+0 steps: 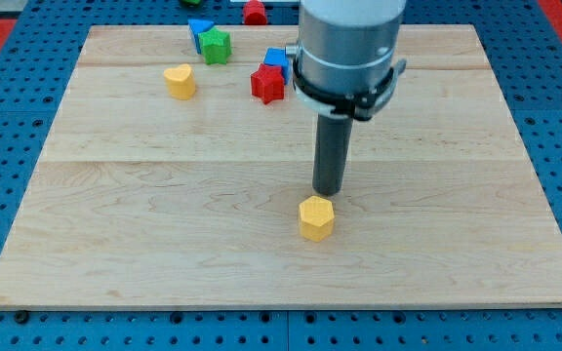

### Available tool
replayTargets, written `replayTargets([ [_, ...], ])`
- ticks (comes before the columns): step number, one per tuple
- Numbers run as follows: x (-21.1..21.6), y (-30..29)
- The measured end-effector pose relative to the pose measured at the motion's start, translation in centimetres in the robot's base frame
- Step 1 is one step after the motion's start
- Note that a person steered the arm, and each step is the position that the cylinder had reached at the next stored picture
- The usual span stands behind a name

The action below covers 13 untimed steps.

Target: Separate blue cube from red star

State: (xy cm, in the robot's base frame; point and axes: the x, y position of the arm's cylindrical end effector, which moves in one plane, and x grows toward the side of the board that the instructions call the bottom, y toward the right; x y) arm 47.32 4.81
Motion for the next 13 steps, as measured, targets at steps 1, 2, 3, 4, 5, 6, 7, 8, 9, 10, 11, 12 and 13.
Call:
replayTargets([
  [1, -6.4, 0.3],
  [2, -13.9, 0.4],
  [3, -16.9, -2.9],
  [4, -17.8, -3.7],
  [5, -17.8, -6.5],
  [6, -19.6, -2.7],
  [7, -21.8, -2.3],
  [8, -19.2, -7.8],
  [9, -15.2, -14.3],
  [10, -14.5, -14.8],
  [11, -12.0, -16.2],
  [12, -8.2, -21.3],
  [13, -13.3, -26.7],
])
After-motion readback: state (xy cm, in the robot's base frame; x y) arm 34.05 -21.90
